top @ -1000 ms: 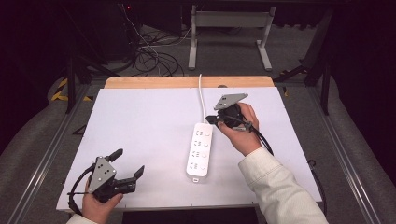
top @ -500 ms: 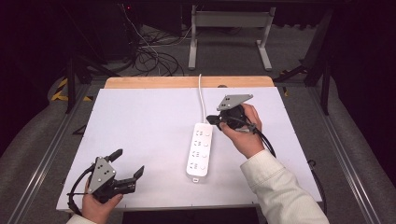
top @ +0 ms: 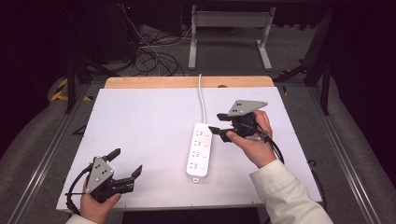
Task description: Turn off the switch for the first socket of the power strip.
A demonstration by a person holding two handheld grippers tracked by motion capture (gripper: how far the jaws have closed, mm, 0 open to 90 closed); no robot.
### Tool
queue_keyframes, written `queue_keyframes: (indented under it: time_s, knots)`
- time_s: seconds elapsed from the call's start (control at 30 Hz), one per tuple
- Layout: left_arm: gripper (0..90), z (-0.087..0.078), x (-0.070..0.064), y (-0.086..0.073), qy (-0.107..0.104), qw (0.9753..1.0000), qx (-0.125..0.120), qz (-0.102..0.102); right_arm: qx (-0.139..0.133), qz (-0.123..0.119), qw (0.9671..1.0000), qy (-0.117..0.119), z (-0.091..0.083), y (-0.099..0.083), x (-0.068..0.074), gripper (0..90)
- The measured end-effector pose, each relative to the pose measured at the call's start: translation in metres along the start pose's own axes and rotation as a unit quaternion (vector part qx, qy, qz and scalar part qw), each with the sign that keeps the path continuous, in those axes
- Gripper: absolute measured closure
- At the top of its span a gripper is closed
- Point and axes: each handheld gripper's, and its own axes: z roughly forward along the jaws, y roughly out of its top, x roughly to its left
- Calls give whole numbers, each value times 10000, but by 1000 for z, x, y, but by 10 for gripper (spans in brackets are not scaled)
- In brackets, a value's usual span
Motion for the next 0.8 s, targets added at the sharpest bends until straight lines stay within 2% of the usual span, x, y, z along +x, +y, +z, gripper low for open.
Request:
queue_keyframes:
  time_s: [0.1, 0.43, 0.8]
  knots:
    - [121, -2, 0, 0, -3, 10000, 3, -8, -97, 53, 9999, 37, -7, -4, 2, 392]
    - [114, -6, 0, -1, -53, 10000, 25, 7, -510, 79, 9986, -69, -35, -25, 7, 261]
    - [107, -9, -2, -2, -35, 10000, -6, 9, -833, 238, 9962, -81, -57, -64, 6, 247]
